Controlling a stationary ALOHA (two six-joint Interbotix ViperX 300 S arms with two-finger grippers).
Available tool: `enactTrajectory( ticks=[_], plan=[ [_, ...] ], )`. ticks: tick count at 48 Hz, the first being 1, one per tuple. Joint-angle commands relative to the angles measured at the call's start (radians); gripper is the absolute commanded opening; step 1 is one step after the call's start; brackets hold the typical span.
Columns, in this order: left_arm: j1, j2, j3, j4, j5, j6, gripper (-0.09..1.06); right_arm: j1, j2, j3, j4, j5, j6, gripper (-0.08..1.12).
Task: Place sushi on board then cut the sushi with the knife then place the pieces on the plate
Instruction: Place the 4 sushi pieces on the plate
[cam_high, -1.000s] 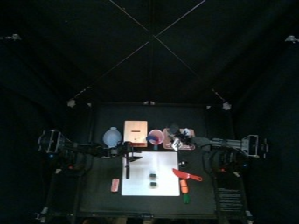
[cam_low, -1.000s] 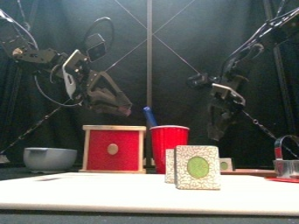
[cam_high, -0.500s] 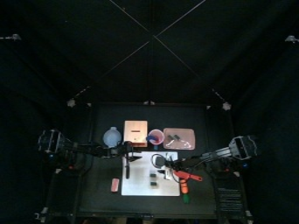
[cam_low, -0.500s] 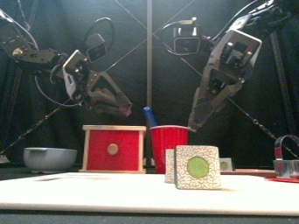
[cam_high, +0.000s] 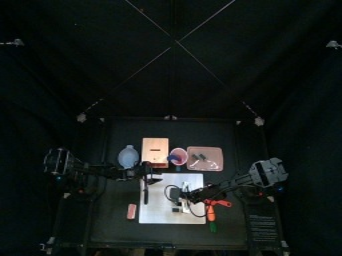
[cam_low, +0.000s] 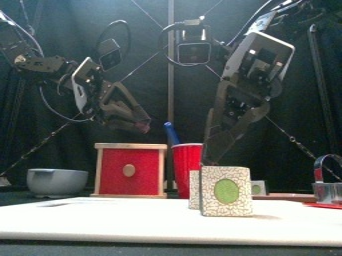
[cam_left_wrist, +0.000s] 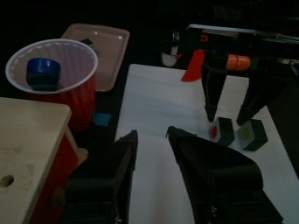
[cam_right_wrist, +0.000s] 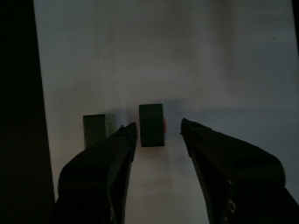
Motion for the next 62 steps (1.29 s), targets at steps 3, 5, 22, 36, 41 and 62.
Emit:
enactTrajectory(
  ticks=[3, 5, 22, 36, 41, 62],
  plan=[
    [0.002, -0.005, -0.009, 0.0, -0.005, 0.0, 0.75, 0.0, 0.005, -0.025, 0.009, 0.002, -0.003, 0.81],
    [0.002, -0.005, -0.011, 0.0, -0.006, 0.0, 0.75, 0.0, 0.012, -0.028, 0.008, 0.003, -0.005, 0.81],
    [0.003, -0.005, -0.008, 0.0, -0.005, 0.0, 0.75, -0.008, 0.04, -0.031, 0.009, 0.011, -0.002, 0.59],
    [0.003, -0.005, -0.008, 0.003, -0.005, 0.002, 0.75, -0.081, -0.164, 0.063, 0.017, 0.212, 0.0, 0.54],
    [0.003, -0.005, -0.008, 0.002, -0.006, 0.002, 0.75, -0.149, -0.264, 0.135, 0.017, 0.307, 0.0, 0.54],
    [0.005, -0.005, -0.006, 0.002, -0.006, 0.002, 0.75, -0.528, -0.486, 0.339, 0.006, 0.333, -0.011, 0.54]
  ],
)
